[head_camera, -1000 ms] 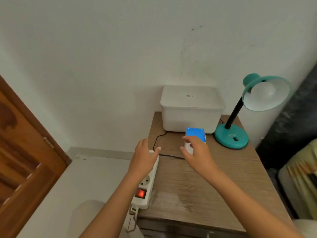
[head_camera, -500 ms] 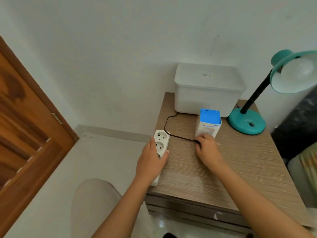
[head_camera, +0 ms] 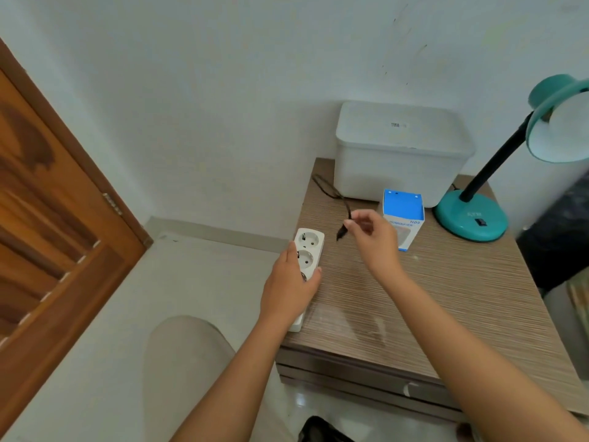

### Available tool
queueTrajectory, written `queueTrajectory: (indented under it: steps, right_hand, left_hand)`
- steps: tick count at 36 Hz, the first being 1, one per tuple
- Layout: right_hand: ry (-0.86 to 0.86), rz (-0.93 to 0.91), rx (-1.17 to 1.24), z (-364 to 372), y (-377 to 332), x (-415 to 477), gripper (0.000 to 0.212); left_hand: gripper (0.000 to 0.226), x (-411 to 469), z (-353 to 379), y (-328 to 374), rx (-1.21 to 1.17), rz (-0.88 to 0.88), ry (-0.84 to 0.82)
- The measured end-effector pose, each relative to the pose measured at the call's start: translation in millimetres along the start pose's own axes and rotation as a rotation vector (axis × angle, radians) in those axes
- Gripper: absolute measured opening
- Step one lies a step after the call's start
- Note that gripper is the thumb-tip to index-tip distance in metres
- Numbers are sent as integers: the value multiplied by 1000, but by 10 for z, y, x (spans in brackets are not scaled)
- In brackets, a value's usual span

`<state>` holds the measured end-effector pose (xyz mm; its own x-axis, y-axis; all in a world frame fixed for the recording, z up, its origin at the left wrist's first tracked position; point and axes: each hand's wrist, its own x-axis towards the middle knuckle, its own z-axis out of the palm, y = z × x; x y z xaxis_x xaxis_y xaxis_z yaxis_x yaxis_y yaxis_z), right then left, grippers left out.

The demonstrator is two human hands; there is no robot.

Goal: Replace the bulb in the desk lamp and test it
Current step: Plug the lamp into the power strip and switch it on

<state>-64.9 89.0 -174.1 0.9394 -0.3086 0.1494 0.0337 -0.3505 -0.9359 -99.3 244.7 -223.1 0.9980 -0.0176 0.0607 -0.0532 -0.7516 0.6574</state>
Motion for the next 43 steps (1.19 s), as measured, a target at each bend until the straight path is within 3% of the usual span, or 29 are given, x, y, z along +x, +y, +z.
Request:
queueTrajectory:
  steps: [6,13,18,37,43]
  right_hand:
    - [-34,-25,71,260,-151,101,9]
    - [-174,-88,-151,449,-87,45,2]
    - [-173,-126,-230,462,-41,45,5]
    - [-277,-59,-281,494,-32,39,4]
    - [-293,-54,-299,388,-102,16,5]
  left_hand:
    - [69,4,9,-3,-6,0,3]
    - [68,17,22,-11,-38,-19,-7]
    - [69,19,28,-14,-50,-12,-6]
    - [70,-4,18,-8,-20,-21,-24]
    - [56,-29,-60,27,-65,28,-36]
